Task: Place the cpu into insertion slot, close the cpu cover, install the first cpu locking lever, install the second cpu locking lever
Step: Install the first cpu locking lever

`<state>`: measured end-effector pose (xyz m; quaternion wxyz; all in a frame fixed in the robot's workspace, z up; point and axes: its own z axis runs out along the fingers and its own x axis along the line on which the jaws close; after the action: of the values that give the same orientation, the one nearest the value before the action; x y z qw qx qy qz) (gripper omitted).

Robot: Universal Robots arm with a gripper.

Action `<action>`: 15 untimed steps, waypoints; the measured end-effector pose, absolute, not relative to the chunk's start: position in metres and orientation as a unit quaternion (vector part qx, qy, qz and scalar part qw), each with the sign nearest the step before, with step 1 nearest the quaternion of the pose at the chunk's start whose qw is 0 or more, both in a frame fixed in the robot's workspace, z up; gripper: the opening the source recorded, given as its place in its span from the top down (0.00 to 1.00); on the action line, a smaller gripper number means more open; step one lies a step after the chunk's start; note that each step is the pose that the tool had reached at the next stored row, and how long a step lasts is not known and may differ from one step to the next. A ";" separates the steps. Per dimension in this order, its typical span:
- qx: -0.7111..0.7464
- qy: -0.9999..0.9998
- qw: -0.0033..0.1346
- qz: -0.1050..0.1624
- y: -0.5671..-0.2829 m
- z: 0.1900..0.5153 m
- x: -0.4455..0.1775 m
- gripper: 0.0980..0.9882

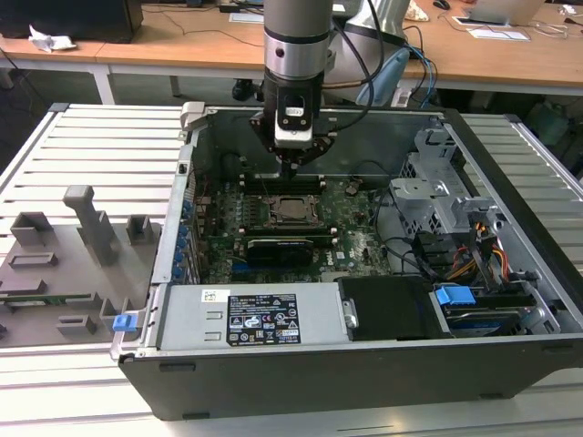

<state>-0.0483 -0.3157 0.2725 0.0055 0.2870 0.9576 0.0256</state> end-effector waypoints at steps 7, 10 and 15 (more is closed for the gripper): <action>0.236 0.971 0.004 0.026 -0.316 0.272 -0.048 0.99; 0.205 0.978 0.003 0.026 -0.316 0.272 -0.048 0.99; 0.149 0.988 0.002 0.026 -0.316 0.272 -0.049 0.99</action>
<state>-0.0487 -0.3157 0.2724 0.0018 0.1494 0.9884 0.0261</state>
